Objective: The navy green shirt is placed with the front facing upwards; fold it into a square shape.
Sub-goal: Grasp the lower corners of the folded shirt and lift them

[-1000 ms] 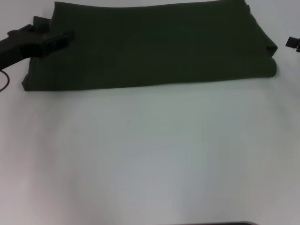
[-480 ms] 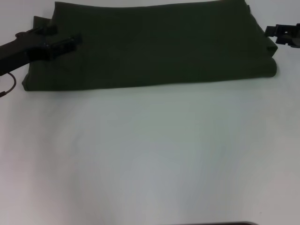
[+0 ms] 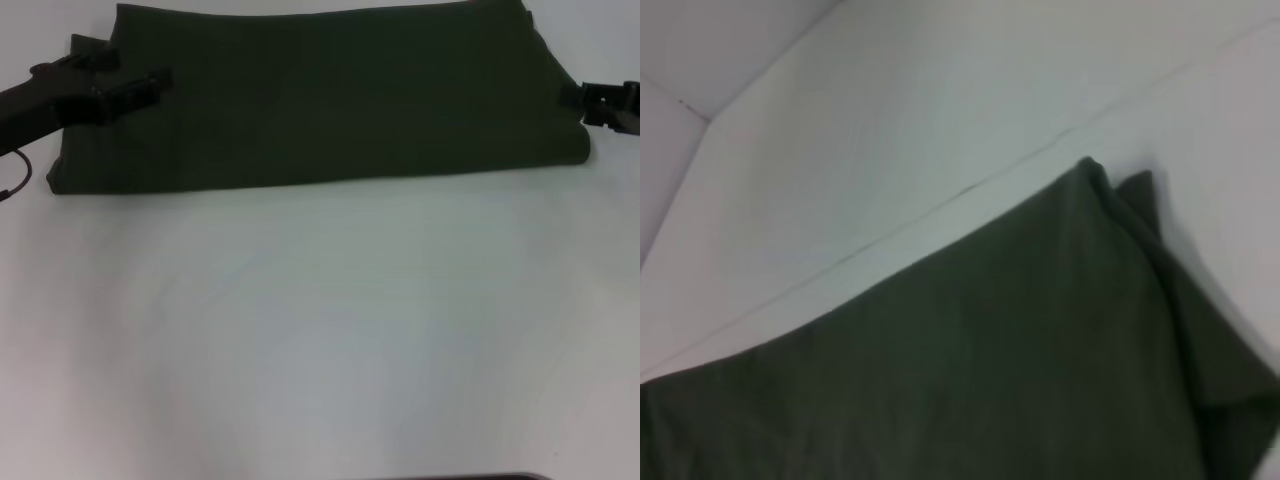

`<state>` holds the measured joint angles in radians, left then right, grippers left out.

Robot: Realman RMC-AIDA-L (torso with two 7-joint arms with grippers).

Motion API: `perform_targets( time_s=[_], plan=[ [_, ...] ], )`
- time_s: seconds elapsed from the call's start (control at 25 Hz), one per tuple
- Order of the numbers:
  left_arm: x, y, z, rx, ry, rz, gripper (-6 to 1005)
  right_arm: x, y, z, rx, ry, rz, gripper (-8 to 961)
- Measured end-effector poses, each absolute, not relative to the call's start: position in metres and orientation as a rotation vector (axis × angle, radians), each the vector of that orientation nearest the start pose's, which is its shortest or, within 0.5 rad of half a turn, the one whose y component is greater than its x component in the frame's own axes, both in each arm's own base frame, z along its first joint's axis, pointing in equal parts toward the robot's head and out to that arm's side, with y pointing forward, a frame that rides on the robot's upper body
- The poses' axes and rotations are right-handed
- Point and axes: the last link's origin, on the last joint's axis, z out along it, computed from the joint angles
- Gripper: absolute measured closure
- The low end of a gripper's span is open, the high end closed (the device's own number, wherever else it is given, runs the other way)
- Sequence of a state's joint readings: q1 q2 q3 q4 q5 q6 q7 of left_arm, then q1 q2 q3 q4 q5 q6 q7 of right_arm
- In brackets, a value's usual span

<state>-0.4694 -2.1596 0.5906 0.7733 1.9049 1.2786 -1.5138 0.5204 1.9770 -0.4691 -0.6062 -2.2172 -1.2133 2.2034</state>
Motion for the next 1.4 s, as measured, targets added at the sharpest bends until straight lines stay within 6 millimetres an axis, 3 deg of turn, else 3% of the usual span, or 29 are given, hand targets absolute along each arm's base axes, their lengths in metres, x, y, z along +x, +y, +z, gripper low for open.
perform_targets(
  time_s=[0.36,1.16,1.28,1.4],
  plan=[
    [-0.283,0.357,0.02,-2.271,-0.857,-0.731,110,0.364,0.343,0.055,-1.862,1.75,0.592,327],
    [-0.288,0.357,0.02,-2.251,-0.871,-0.717,111,0.366,0.343,0.045,-1.856,1.753,0.581,368],
    [-0.29,0.356,0.021,-2.246,-0.877,-0.714,111,0.366,0.343,0.045,-1.863,1.742,0.577,601],
    [-0.293,0.354,0.021,-2.242,-0.885,-0.709,111,0.366,0.344,0.045,-1.863,1.734,0.575,746]
  ],
)
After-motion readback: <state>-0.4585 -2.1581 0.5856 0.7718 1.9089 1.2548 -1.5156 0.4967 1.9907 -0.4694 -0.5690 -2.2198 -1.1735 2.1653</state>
